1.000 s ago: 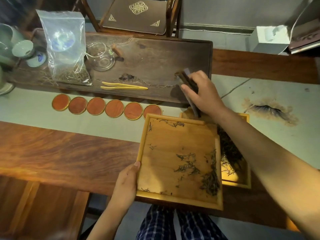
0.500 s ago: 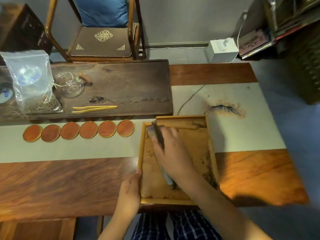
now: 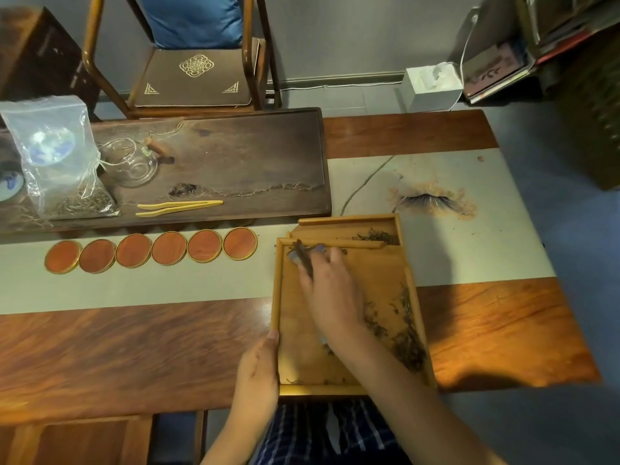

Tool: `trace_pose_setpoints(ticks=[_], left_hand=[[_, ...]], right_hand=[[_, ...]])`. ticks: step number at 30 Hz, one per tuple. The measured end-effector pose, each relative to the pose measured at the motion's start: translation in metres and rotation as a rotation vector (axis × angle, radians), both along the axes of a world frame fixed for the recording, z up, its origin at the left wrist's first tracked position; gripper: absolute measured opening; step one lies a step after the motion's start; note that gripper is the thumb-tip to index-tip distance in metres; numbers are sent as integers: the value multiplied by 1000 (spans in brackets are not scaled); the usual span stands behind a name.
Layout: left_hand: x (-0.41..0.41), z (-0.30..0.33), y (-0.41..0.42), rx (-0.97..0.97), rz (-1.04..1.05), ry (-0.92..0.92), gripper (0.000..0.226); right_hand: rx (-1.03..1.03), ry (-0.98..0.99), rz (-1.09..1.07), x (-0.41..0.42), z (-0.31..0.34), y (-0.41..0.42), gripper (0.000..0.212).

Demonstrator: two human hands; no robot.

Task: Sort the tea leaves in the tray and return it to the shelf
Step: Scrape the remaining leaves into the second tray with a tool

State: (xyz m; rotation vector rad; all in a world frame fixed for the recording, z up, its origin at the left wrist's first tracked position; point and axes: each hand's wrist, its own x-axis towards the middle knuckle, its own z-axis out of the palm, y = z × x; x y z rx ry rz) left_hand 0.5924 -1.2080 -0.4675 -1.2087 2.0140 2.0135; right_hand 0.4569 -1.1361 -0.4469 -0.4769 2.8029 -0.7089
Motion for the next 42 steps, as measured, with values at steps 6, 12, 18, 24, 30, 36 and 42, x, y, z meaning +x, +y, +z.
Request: trace_pose_setpoints(ticks=[6, 12, 18, 24, 30, 36, 42], left_hand=[[3, 2, -6, -6, 10, -45, 40], [-2, 7, -3, -33, -1, -46, 42], [-4, 8, -1, -85, -32, -25, 44], [-2, 10, 0, -111, -23, -47, 42], [-1, 7, -9, -116, 20, -84, 42], [-1, 3, -14, -147, 18, -92, 43], [-2, 3, -7, -165, -9, -64, 49]], right_hand=[[43, -8, -105, -18, -3, 35, 27], [-226, -78, 21, -6, 13, 12, 25], [-105, -16, 31, -1, 4, -22, 30], [-69, -19, -27, -10, -2, -18, 30], [-27, -50, -137, -27, -9, 26, 28], [-148, -17, -63, -18, 8, 21, 27], [-155, 21, 115, 14, 11, -33, 25]])
